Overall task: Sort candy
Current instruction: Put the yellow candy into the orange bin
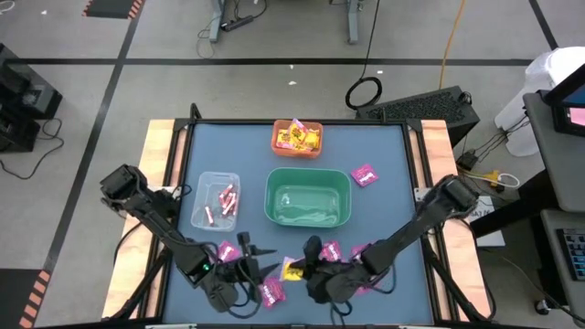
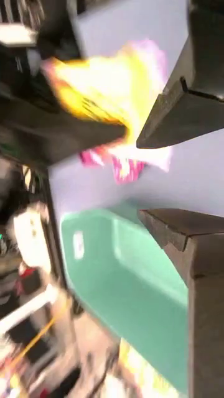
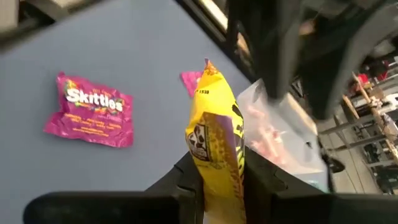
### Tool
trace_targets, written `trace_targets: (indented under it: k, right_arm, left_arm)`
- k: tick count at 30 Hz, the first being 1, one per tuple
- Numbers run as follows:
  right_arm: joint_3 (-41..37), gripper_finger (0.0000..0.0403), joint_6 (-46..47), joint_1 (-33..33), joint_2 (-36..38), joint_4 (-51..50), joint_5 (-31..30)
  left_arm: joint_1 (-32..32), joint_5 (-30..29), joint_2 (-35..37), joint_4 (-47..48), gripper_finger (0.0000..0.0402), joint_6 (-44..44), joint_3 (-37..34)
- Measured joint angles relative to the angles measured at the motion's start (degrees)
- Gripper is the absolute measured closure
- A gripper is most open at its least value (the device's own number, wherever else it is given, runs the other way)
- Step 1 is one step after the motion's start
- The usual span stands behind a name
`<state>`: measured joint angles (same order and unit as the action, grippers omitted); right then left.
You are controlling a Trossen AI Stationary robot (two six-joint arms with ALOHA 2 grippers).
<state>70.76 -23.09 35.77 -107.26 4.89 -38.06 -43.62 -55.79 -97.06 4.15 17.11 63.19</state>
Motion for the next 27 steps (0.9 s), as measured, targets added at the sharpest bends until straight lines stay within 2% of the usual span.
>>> trace_targets:
  k: [6,17,21,23,27]
  right_arm:
    - [0.0,0.0339,-3.87,0.5,10.77,-7.42,-2.79]
    - [0.0,0.0339,-6.8,-3.48,26.15,-17.99,-2.72]
    - [0.0,0.0339,-2.67,-5.6,29.94,-20.01,-1.73]
    - [0.0,0.0339,-0.89,-6.68,31.35,-20.98,1.4]
    - [0.0,0.0339,0.74,-8.59,33.37,-22.31,9.4]
  left_arm:
    - [2.34,-2.61,-0.07,0.01,0.0229,-3.22,-1.22]
    - [5.82,-1.24,-0.07,-2.29,0.0229,-8.2,-1.87]
    - [7.42,-0.66,-0.07,-6.62,0.0229,-14.09,-1.87]
    - [7.79,1.29,-0.07,-10.09,0.0229,-19.44,-2.16]
    - [8.4,9.46,0.93,-28.77,0.0229,-34.11,-7.54]
